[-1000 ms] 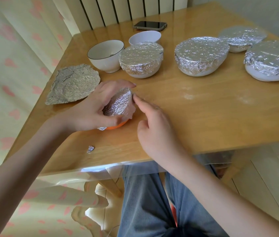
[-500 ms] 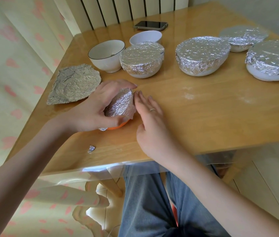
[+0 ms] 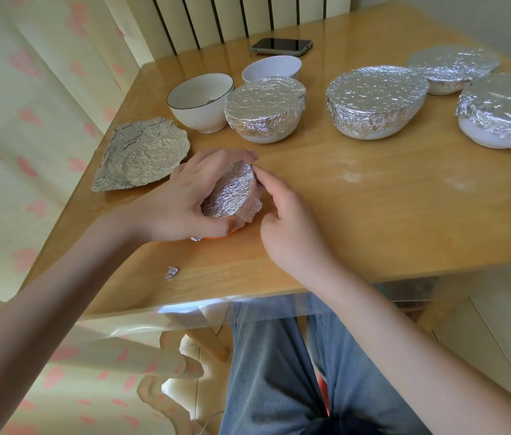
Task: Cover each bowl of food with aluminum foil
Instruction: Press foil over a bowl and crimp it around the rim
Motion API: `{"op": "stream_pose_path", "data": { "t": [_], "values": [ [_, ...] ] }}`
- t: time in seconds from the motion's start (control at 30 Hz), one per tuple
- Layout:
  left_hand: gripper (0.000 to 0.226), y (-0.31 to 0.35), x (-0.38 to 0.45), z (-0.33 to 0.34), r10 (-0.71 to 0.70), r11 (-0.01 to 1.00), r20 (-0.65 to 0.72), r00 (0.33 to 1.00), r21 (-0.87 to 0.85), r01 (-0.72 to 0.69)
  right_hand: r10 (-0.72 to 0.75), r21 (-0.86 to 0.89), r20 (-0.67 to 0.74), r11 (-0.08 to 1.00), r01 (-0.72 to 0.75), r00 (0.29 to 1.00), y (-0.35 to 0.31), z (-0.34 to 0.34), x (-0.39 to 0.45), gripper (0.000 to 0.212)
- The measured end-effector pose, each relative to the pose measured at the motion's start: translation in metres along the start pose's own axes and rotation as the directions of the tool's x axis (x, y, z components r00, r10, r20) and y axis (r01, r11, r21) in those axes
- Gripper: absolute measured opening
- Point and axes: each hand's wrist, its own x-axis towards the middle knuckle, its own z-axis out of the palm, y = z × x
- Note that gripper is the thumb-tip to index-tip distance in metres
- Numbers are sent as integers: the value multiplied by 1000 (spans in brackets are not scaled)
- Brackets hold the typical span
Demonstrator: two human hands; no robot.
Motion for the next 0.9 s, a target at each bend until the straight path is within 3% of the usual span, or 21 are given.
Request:
{"op": "stream_pose_path", "data": {
  "t": [0.1,0.23,0.4,0.6,0.67,0.8,0.9],
  "values": [
    [73,-2,0,0,17,1000,4,1000,7,-17,5,-11,21,1000,-5,1000,-6,-7,6,66],
    [69,-2,4,-1,9,999,33,999,42,-10,0,-184,27,983,5,1000,-7,-24,-4,66],
    [69,4,10,1,-32,991,74,997,130,22,80,-193,132,980,-54,988,-13,-1,-31,74],
    [69,3,11,2,-30,985,95,995,171,13,29,-374,167,927,37,985,-18,9,-31,77],
    [69,3,11,2,-32,986,94,995,168,16,12,-386,125,922,37,992,-12,5,-29,71],
    [70,3,11,2,-37,987,91,995,158,22,-53,-343,-96,939,17,994,6,-12,-19,51],
    [70,2,11,2,-44,988,88,995,149,30,-112,-379,-62,922,80,992,8,-21,-7,37]
  ]
}}
